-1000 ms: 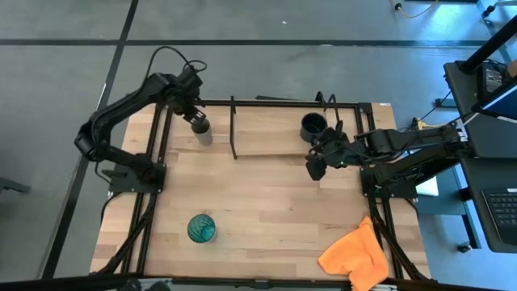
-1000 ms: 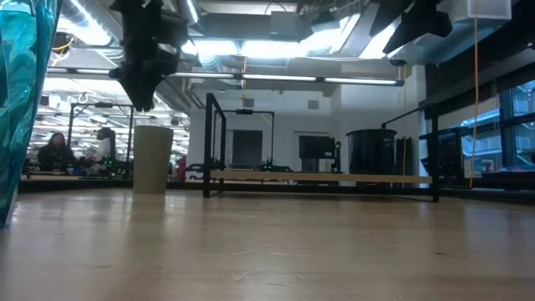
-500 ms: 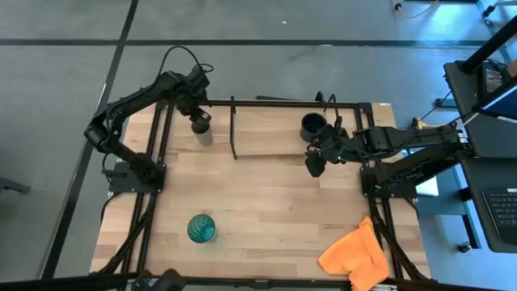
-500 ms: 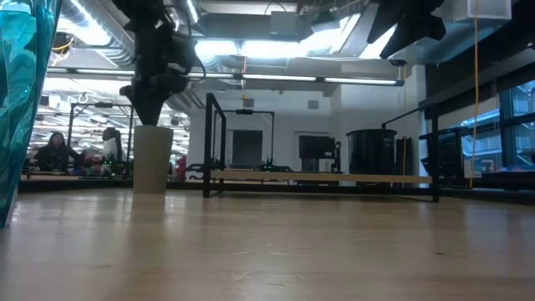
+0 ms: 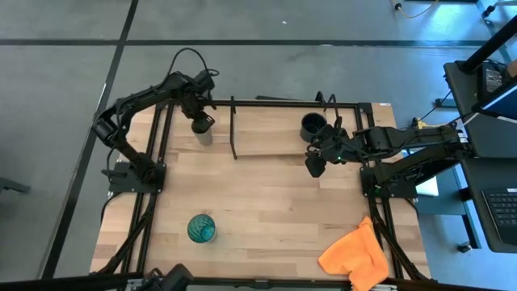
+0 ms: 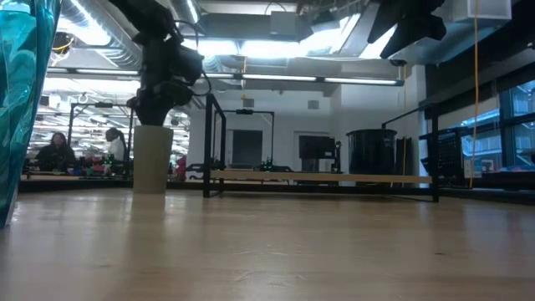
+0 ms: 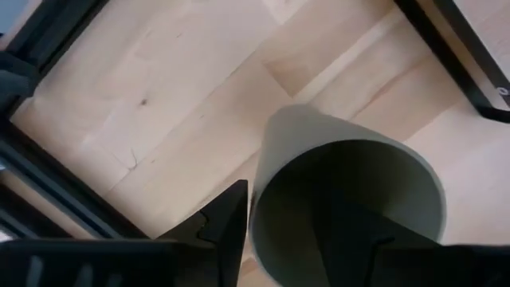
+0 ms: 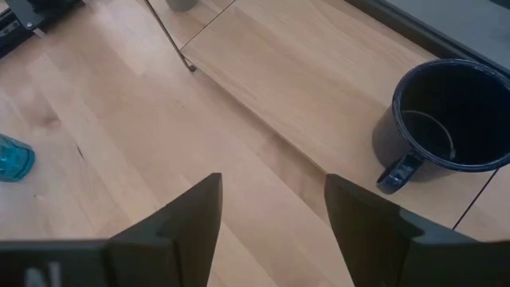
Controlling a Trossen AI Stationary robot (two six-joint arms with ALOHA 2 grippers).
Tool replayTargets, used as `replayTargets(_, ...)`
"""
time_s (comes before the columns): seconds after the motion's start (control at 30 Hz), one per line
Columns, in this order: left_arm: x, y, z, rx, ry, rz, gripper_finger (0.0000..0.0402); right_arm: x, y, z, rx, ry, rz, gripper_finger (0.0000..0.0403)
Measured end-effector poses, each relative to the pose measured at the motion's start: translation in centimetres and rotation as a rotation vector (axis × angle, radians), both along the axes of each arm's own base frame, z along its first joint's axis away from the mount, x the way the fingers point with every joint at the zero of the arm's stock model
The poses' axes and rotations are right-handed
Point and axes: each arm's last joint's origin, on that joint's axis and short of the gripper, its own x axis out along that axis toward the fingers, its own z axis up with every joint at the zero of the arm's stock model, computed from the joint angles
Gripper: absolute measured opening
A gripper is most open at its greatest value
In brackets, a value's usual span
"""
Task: Stack small to large cups/mugs on shelf
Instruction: Put the grey cup on the shelf
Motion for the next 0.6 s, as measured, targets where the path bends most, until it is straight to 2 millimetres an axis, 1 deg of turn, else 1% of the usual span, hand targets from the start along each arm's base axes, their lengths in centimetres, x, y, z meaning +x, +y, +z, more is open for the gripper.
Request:
replayTargets(0.2, 0.11, 0.2, -0.34, 0.006, 0.022, 0.014, 0.0131, -0.03, 0.0, -0.02, -0.001, 0.004, 0.001, 0.0223)
replayTargets(0.3, 0.05, 0.1, -0.25, 0.023, 0.045, 0.016, 0.0123, -0.04, 0.0, -0.03, -0.001, 0.006, 0.002, 0.0223)
replayTargets(0.4, 0.12, -0.09, -0.14, 0.028, 0.05, 0.009, 0.0095, -0.15, -0.01, -0.09, 0.001, 0.019, 0.004, 0.0223)
replayTargets(0.57, 0.61, -0.51, -0.14, 0.034, 0.052, -0.015, 0.0019, -0.26, -0.01, -0.18, 0.001, 0.034, 0.006, 0.0223)
replayTargets(0.6, 0.72, -0.61, -0.14, 0.04, 0.057, -0.018, 0.001, -0.28, -0.01, -0.18, 0.001, 0.036, 0.006, 0.0223)
